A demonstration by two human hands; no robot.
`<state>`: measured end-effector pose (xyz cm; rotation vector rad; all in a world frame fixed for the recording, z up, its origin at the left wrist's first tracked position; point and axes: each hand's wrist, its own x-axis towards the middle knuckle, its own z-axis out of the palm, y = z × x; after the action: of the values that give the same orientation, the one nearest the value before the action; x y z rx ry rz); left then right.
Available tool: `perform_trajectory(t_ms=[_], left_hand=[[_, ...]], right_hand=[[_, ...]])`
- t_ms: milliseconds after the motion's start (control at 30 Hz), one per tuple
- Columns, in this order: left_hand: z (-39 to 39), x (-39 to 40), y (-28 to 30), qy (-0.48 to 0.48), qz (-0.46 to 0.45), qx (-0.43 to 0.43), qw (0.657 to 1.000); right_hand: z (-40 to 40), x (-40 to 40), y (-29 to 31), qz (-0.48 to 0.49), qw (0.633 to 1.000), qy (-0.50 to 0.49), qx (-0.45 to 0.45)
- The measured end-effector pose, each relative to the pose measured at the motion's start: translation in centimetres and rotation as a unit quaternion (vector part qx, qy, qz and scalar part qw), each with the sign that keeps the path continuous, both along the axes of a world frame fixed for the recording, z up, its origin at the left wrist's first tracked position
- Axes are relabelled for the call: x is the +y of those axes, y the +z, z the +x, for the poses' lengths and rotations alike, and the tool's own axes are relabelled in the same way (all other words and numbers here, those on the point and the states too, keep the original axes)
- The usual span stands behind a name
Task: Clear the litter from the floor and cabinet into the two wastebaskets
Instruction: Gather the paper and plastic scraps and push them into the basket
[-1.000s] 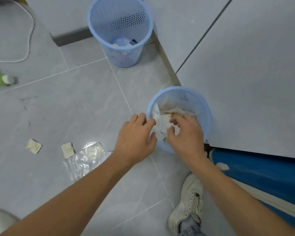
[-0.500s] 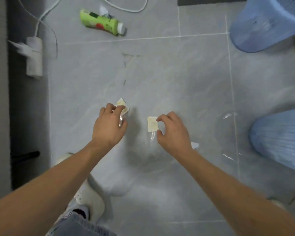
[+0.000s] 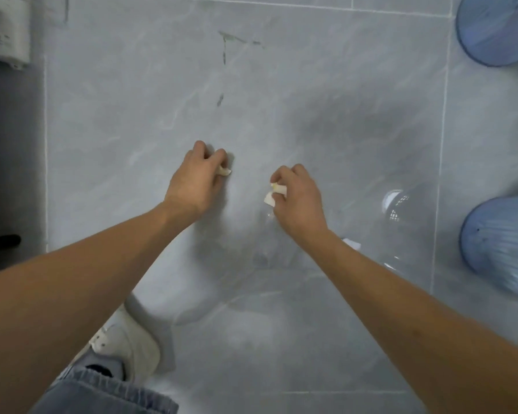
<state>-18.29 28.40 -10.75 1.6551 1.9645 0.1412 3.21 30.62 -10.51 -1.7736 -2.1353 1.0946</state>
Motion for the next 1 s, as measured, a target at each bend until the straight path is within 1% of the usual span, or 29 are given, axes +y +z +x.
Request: perform_trajectory(t_ms=[100, 200, 267, 400, 500, 567, 633, 700, 800, 867, 933, 1000], left_hand=[[2.3, 0.0, 2.1, 0.005, 0.024, -0.025, 0.999], [7.1, 0.3, 6.4, -0.010, 0.057, -0.057, 0.997], [11.6, 0.9, 10.0, -0.039, 0.083, -0.080, 0.993], [23.0, 2.5, 17.4, -0.102, 0.122, -0.142, 0.977], [31.6, 3.8, 21.8, -0.139, 0.140, -0.190, 0.962], [36.8, 4.5, 23.6, -0.158, 0.146, -0.206, 0.955], [41.4, 5.0, 24.3, -0.179, 0.137, -0.207, 0.952], [44.9, 5.3, 23.9, -0.211, 0.111, -0.174, 0.955], [46.9, 5.3, 23.1, -0.212, 0.067, -0.111, 0.969], [45.9, 4.8, 22.9, -0.198, 0.075, -0.100, 0.972], [42.5, 3.5, 22.1, -0.193, 0.074, -0.083, 0.975], [37.7, 1.5, 20.4, -0.174, 0.057, -0.068, 0.981]], right_hand=[[2.1, 0.1, 2.8, 0.021, 0.997, -0.059, 0.037], [6.2, 0.0, 6.8, 0.032, 0.993, -0.103, 0.051], [9.9, -0.1, 10.2, 0.038, 0.988, -0.137, 0.055], [18.6, -0.1, 17.4, 0.090, 0.977, -0.184, 0.057], [26.0, -0.1, 22.0, 0.123, 0.968, -0.217, 0.037], [31.0, -0.2, 24.2, 0.142, 0.958, -0.249, 0.022], [35.6, -0.3, 25.3, 0.144, 0.948, -0.285, 0.008], [39.4, -0.4, 25.2, 0.119, 0.946, -0.302, -0.019], [42.0, -0.8, 24.7, 0.062, 0.954, -0.284, -0.078], [41.9, -1.3, 24.6, 0.083, 0.957, -0.261, -0.098], [39.6, -1.9, 24.4, 0.125, 0.961, -0.234, -0.076], [36.0, -2.9, 23.7, 0.146, 0.970, -0.190, -0.048]])
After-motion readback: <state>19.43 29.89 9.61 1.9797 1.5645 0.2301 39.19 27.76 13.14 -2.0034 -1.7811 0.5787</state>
